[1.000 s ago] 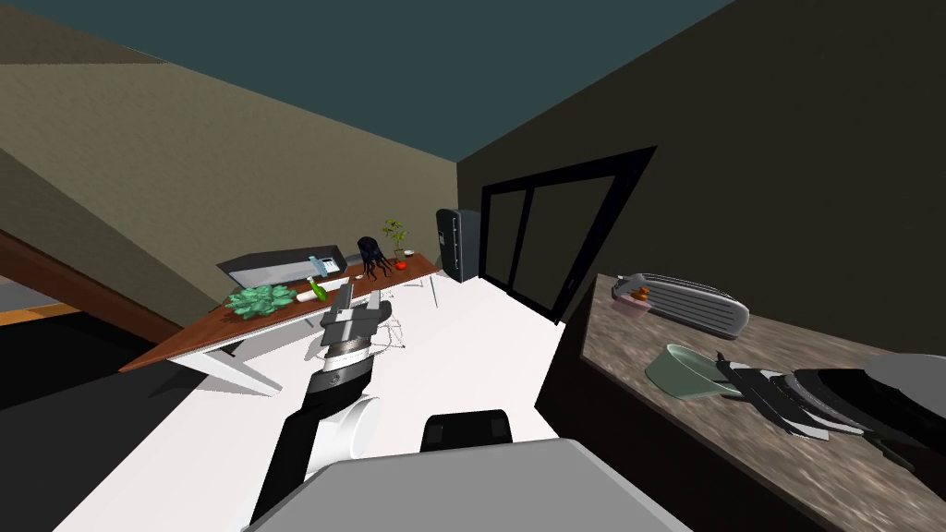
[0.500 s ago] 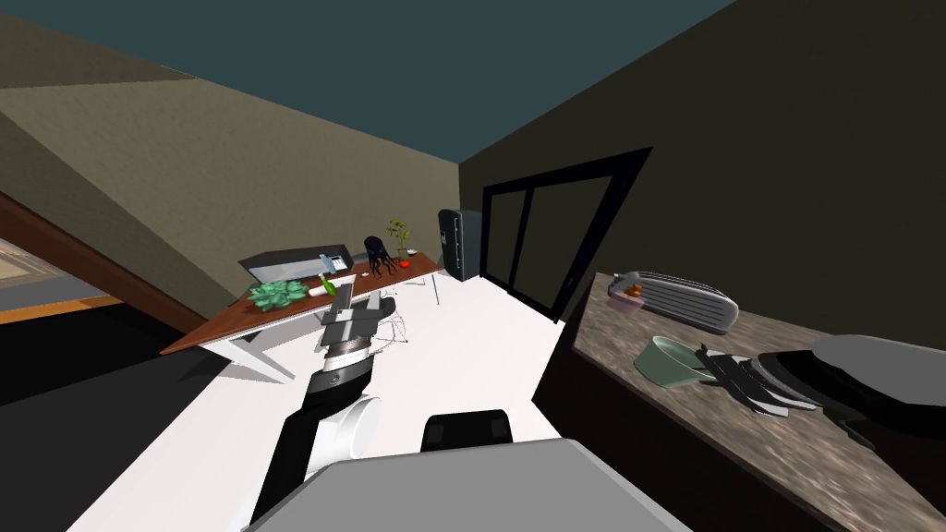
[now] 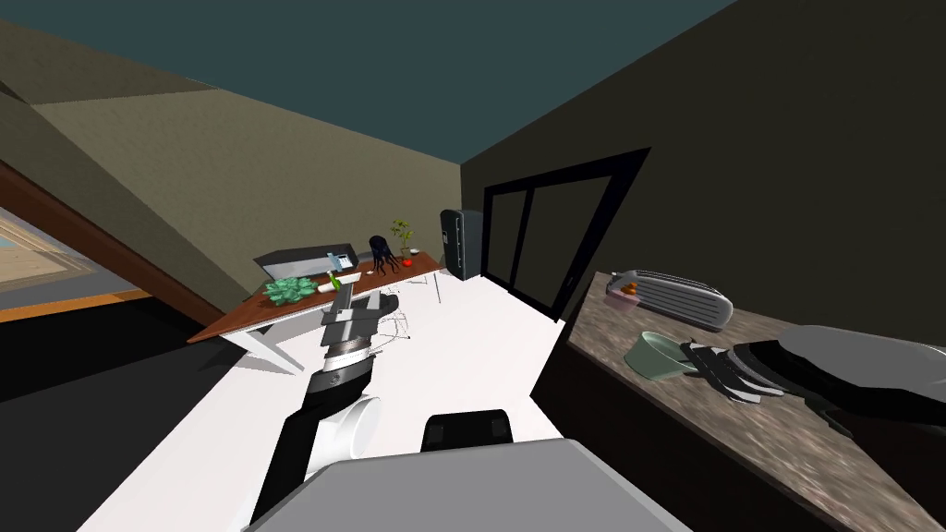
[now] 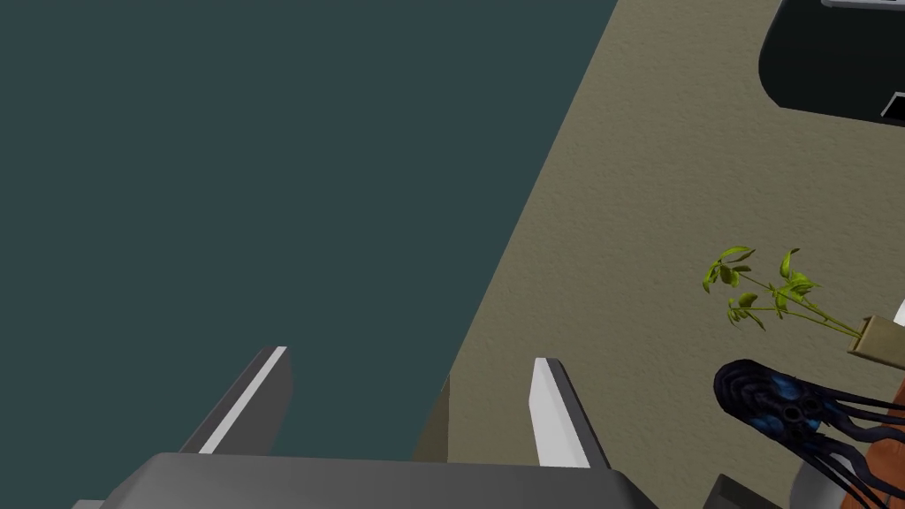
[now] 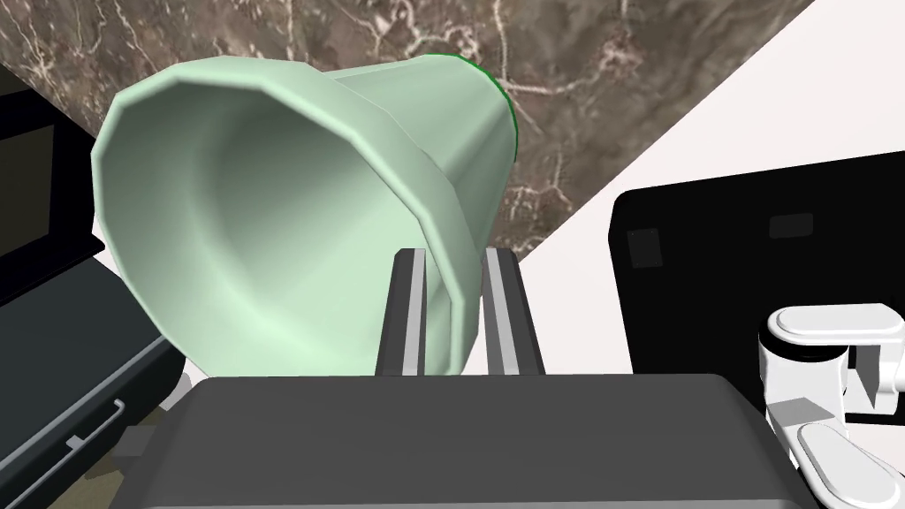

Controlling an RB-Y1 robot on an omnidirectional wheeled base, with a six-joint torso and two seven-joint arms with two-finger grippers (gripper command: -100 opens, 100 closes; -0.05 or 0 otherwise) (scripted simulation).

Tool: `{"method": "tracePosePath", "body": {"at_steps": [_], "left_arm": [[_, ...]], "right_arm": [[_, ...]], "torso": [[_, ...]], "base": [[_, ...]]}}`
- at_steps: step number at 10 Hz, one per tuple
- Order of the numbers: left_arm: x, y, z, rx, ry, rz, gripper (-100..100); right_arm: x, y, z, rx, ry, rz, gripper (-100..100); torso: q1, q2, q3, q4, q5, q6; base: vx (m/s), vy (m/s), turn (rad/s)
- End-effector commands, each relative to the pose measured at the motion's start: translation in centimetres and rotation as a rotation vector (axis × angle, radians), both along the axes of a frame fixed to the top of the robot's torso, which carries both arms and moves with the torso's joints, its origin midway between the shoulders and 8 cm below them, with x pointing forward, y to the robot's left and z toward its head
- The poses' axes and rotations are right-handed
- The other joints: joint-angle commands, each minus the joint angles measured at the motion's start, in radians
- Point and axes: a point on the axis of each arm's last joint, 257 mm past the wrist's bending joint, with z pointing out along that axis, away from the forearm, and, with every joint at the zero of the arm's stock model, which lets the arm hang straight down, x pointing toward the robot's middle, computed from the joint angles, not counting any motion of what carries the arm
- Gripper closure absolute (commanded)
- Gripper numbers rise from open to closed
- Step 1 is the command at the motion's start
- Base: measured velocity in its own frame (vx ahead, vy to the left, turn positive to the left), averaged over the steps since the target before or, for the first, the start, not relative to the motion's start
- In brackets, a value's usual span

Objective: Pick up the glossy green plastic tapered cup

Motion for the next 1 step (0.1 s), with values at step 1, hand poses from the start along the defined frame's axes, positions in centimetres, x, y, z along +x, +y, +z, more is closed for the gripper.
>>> {"method": "tracePosePath", "body": {"at_steps": [1], "left_arm": [[0.0, 0.0, 0.0, 0.0, 0.0, 0.0, 0]], "right_arm": [[0.0, 0.0, 0.0, 0.0, 0.0, 0.0, 0]], "torso": [[0.0, 0.0, 0.0, 0.0, 0.0, 0.0]], "base": [[-0.005, -0.002, -0.003]]}}
